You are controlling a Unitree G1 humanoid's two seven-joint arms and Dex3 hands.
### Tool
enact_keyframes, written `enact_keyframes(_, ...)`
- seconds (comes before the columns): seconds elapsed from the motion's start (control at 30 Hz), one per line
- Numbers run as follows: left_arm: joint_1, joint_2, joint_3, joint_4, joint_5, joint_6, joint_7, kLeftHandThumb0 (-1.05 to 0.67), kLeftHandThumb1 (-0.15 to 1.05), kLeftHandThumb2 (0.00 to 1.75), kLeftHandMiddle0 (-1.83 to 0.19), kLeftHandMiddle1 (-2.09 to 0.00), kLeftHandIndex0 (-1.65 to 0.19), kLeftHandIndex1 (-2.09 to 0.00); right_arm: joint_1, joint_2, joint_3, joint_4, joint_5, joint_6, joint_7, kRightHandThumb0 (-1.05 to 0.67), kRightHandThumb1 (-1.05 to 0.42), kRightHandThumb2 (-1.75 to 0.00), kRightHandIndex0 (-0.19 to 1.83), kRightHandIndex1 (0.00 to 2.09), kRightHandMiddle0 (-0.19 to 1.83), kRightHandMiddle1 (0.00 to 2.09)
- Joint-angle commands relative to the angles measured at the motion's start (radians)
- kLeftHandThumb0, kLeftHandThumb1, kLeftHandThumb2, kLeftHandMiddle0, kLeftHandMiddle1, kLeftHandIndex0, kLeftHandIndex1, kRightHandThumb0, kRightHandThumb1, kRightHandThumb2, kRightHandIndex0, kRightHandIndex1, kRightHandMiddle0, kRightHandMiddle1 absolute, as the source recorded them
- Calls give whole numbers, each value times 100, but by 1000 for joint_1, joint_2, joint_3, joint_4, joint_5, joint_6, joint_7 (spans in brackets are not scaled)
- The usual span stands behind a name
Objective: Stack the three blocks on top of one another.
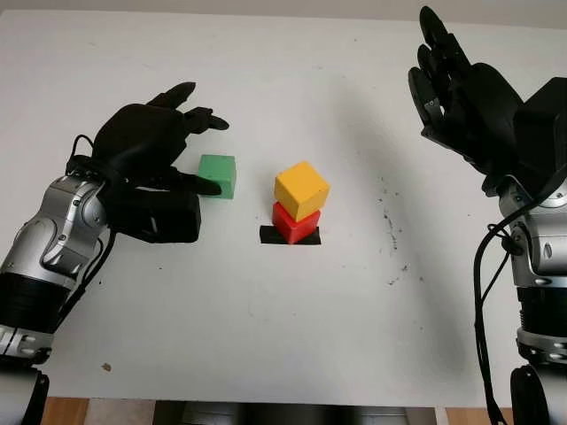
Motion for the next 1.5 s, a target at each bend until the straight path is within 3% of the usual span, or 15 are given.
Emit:
enact_keyframes(0.0,12,14,-9,-6,-1,-6,-10,-75,97,5,-15,-5,-10,-123,4,-4,-7,-25,3,-11,-1,-68,-105,-66,-18,4,-15,1)
enact_keyframes(0.47,7,17,-11,-5,-35,-2,-90,-81,99,6,-16,-6,-11,-111,1,-4,-6,-36,-22,-15,-27,-69,-105,-63,-14,6,-11,2)
enact_keyframes(0.77,8,12,-19,-2,-21,0,-81,-76,100,6,-21,-7,-15,-112,7,-14,-11,-60,-19,5,-18,-68,-105,-62,-15,6,-11,2)
enact_keyframes(0.93,9,12,-19,8,-21,-9,-66,-66,104,7,-25,-8,-18,-122,10,-14,-10,-63,-23,5,-20,-68,-105,-62,-15,6,-11,2)
enact_keyframes(1.07,11,1,-14,28,-34,-27,-25,-53,105,12,-37,-11,-22,-144,8,-11,-10,-58,-15,1,-11,-66,-105,-62,-16,5,-12,1)
enact_keyframes(1.17,12,-7,-10,46,-47,-42,12,-45,105,12,-42,-13,-20,-147,8,-8,-10,-59,-13,-1,-11,-65,-105,-61,-17,5,-12,1)
enact_keyframes(1.47,15,-4,-13,52,-51,-46,58,-46,105,14,-44,-21,-15,-162,6,-9,-1,-61,-34,4,-20,-66,-105,-57,-16,5,-8,2)
